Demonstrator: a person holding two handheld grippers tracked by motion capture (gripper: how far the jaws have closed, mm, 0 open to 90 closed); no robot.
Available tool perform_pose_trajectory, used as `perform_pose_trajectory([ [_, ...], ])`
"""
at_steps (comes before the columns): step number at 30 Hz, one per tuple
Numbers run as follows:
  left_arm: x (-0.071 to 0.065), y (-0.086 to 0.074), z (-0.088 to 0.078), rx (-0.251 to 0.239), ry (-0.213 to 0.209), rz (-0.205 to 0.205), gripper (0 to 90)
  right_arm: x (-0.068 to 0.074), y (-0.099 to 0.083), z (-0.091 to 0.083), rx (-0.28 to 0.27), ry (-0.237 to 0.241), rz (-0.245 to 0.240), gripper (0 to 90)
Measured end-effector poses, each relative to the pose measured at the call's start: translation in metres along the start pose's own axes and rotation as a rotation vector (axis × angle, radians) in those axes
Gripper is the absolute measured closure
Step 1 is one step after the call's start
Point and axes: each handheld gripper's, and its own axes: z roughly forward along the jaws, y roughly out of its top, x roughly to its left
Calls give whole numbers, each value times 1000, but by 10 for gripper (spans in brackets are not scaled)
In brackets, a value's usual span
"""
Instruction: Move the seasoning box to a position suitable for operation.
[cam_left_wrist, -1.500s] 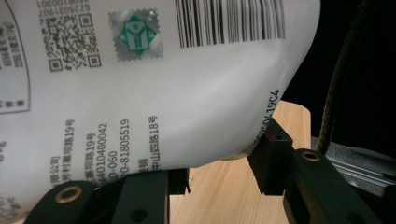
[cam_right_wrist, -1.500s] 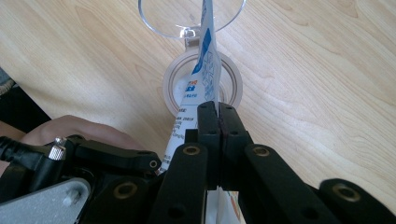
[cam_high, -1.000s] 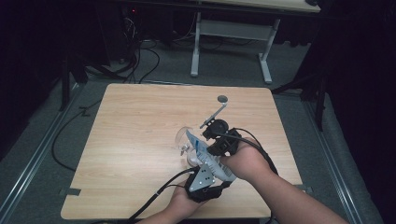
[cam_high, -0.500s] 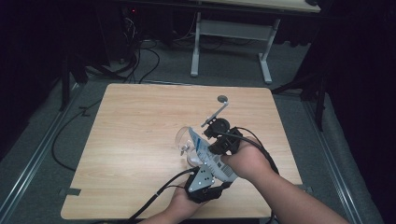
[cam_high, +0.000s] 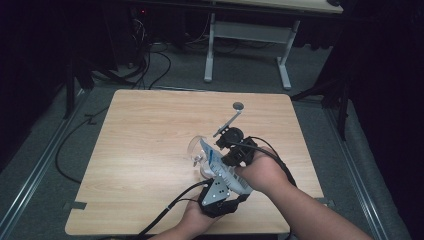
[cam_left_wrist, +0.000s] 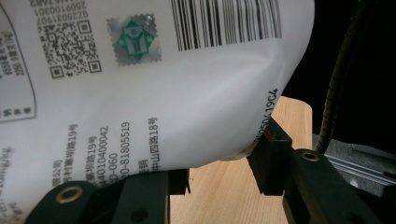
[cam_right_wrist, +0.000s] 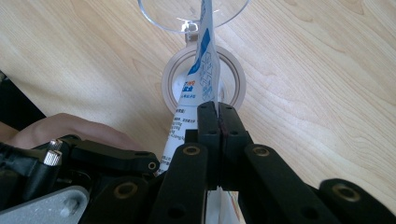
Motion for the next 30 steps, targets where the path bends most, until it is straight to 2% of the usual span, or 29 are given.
perform_pose_trajectory([
  [12,-1,2,1,-3,-2,-7,632,0,1,2,-2,-1,5,899],
  [20,-1,3,0,-5,3,2,632,-1,0,1,-7,-1,-3,899],
  [30,0,3,-1,-13,5,13,632,-2,-1,-6,-21,-4,9,900],
])
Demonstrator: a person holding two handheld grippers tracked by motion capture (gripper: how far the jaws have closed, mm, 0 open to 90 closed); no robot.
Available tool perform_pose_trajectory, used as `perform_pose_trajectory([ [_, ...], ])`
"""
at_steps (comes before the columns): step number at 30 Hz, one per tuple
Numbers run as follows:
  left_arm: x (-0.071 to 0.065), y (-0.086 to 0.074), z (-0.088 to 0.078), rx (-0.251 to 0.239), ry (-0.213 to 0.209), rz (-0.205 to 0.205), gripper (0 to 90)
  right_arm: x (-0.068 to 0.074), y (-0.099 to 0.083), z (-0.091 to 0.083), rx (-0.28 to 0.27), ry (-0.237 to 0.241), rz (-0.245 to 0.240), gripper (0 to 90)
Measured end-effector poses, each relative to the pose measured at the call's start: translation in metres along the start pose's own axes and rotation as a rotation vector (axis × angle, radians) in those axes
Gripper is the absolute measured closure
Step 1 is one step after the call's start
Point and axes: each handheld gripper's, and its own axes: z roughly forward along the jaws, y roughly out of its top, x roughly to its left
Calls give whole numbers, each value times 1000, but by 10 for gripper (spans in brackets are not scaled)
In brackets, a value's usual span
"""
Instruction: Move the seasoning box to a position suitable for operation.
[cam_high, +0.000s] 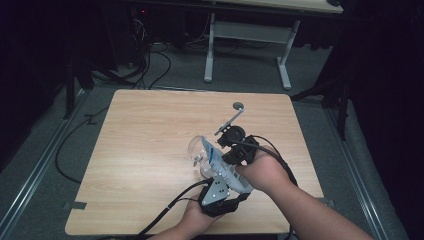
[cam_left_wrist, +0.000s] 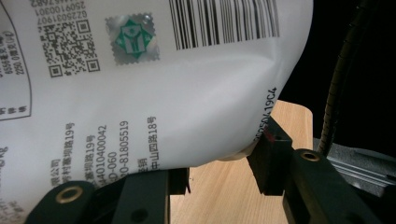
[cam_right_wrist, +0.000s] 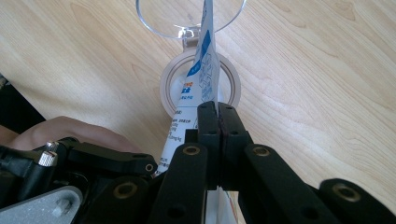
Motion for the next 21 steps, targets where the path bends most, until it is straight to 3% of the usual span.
perform_pose_trajectory([
  [21,-1,1,0,2,-4,-1,631,-1,0,2,3,9,-1,899],
])
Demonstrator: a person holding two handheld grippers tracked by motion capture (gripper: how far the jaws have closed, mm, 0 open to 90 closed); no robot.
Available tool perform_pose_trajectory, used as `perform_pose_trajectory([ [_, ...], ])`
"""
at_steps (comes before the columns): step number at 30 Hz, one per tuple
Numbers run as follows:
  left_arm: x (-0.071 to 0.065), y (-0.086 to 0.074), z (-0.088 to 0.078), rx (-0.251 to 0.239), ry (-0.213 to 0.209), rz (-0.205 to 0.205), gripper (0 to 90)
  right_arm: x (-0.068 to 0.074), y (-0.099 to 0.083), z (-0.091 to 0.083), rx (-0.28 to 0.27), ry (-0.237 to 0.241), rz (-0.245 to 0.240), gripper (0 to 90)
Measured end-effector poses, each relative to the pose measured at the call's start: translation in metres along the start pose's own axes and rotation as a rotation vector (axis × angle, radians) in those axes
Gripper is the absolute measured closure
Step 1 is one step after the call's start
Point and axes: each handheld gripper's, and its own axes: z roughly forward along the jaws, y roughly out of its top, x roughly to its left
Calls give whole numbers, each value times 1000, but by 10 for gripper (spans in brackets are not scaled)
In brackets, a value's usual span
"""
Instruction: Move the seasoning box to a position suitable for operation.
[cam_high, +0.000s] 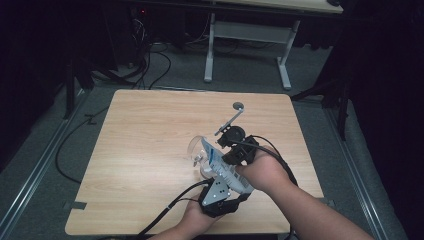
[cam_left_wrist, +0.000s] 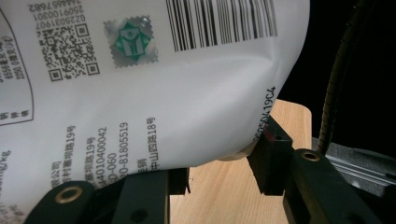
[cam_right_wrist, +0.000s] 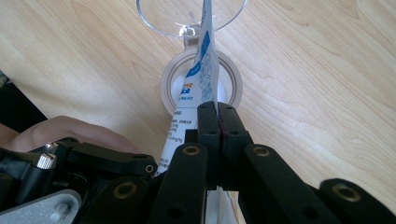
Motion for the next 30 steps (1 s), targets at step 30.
perform_pose_trajectory([
  [30,0,1,0,-5,-2,-11,629,0,1,1,5,-4,0,899],
])
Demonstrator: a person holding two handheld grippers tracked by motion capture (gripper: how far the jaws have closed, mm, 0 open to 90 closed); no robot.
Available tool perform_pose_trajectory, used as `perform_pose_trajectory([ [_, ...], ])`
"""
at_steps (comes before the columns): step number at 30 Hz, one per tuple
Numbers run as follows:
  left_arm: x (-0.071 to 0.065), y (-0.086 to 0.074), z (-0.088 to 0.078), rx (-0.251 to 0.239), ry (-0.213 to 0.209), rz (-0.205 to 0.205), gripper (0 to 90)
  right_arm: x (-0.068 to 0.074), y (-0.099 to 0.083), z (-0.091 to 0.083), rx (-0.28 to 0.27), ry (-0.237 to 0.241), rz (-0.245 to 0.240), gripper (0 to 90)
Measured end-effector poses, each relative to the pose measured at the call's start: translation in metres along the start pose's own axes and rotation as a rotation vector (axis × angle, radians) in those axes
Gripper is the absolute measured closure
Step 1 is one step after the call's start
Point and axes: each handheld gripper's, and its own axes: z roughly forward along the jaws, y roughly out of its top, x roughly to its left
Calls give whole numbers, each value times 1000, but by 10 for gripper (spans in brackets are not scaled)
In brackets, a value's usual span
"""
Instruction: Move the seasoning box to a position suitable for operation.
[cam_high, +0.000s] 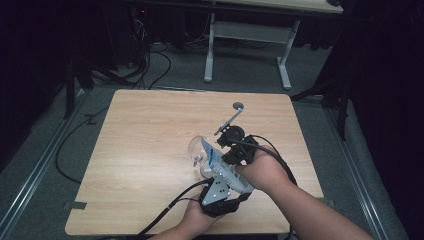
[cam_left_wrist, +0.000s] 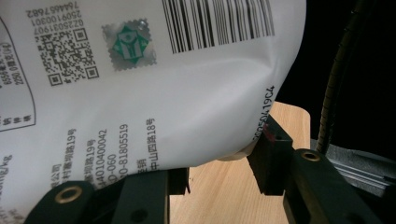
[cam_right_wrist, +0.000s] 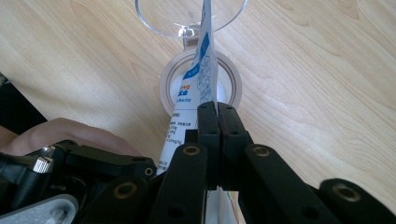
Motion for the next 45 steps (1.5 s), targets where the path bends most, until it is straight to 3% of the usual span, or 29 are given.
perform_pose_trajectory([
  [45,0,2,0,0,1,7,628,-2,0,1,-10,9,1,898],
])
